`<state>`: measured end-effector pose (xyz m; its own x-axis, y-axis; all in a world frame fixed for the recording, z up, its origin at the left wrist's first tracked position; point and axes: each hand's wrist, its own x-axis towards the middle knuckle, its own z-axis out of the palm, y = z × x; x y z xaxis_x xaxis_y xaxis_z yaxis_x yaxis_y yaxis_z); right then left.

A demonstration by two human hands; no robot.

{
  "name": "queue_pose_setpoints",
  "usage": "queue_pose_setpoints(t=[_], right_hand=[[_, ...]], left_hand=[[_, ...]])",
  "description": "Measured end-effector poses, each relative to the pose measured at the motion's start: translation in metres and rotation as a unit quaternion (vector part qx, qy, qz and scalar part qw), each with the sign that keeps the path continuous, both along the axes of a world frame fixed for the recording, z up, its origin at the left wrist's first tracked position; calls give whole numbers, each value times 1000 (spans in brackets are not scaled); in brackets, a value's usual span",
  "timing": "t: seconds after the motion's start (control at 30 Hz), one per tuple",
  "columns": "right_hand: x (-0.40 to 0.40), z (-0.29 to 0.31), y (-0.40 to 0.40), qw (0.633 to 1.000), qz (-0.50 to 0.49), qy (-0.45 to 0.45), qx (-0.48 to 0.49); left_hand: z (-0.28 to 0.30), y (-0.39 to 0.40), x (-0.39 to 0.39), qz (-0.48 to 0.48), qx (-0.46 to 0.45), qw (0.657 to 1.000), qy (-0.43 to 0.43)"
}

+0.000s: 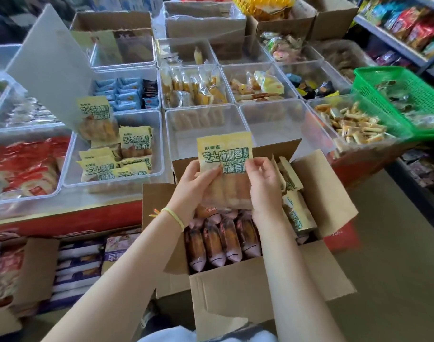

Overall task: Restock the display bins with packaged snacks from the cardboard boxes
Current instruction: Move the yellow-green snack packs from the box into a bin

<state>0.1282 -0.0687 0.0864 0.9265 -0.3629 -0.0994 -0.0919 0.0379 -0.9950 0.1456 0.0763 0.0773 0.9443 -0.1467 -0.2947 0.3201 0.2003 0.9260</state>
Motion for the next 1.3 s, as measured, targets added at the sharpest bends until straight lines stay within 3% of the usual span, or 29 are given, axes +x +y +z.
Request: queue_pose_setpoints(t=[0.2,0.43,0.63,0.73,0.93,1.03,1.13,1.2,1.3], right_hand=[[15,16,65,992,26,-4,-121],[56,19,178,998,-33,-30,-49],[101,19,270,998,2,-22,-65],[118,13,309,997,-2,-23,-78],[153,-9,364,993,24,-5,-116],[176,-22,377,988,50,-2,-147],[204,-33,386,985,65,22,-159],[224,-37,393,984,75,35,-159],[255,-42,401,966,141,88,-197]], left_hand=[[13,56,6,57,24,997,-50],[4,161,46,208,23,977,-41],[5,255,64,109,-32,988,-107],[-7,293,77,136,-31,986,-94],[-26,344,110,184,-141,972,-38],[-39,368,133,144,-90,985,2],[-52,398,161,11,-7,997,79],[-54,412,178,-49,29,996,73],[-62,421,208,21,51,998,30]])
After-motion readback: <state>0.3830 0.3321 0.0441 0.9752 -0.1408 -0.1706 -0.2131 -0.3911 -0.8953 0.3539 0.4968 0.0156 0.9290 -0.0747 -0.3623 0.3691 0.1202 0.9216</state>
